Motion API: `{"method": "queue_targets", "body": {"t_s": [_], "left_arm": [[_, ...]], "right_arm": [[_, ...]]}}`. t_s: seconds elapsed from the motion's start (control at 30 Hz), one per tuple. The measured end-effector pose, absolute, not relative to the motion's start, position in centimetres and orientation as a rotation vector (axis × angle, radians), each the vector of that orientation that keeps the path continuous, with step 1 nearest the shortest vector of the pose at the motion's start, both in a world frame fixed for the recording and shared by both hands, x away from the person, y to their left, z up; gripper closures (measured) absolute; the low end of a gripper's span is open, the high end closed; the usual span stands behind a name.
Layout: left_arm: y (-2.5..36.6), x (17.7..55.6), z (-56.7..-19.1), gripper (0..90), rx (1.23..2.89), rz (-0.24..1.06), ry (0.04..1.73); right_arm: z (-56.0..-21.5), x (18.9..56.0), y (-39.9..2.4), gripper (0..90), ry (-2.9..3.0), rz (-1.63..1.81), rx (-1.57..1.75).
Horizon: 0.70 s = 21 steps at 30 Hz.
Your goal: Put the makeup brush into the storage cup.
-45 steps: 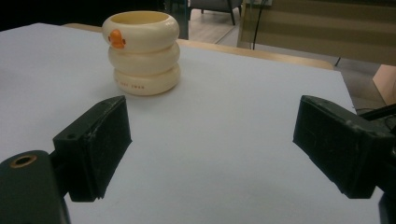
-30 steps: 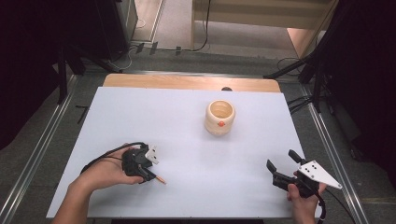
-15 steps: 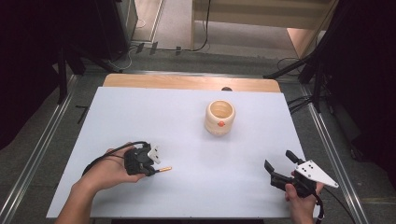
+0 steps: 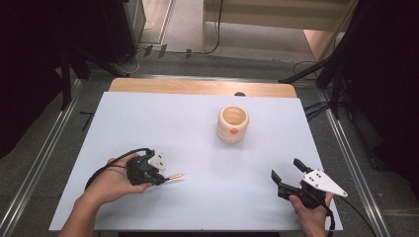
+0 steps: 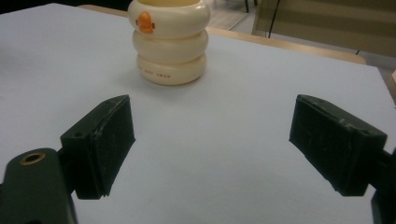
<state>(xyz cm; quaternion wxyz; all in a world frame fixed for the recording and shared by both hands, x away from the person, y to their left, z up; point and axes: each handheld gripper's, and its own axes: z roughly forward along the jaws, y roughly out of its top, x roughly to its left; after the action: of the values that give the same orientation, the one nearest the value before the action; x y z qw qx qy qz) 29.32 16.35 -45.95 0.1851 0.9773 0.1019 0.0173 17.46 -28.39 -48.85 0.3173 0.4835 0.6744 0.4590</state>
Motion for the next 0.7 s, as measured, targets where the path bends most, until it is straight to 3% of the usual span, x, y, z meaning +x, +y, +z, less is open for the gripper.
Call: {"method": "queue_targets", "body": {"t_s": [0.6, 0.7], "left_arm": [[16.2, 29.6, -44.0, 84.7, 2.485, 0.145, 0.368], [16.0, 29.6, -43.9, 84.7, 2.450, 0.143, 0.380]], "right_arm": [[-47.2, 18.2, -24.4, 19.0, 1.792, 1.314, 1.262], [-46.9, 18.4, -23.4, 24.6, 1.775, 1.308, 1.302]]}}
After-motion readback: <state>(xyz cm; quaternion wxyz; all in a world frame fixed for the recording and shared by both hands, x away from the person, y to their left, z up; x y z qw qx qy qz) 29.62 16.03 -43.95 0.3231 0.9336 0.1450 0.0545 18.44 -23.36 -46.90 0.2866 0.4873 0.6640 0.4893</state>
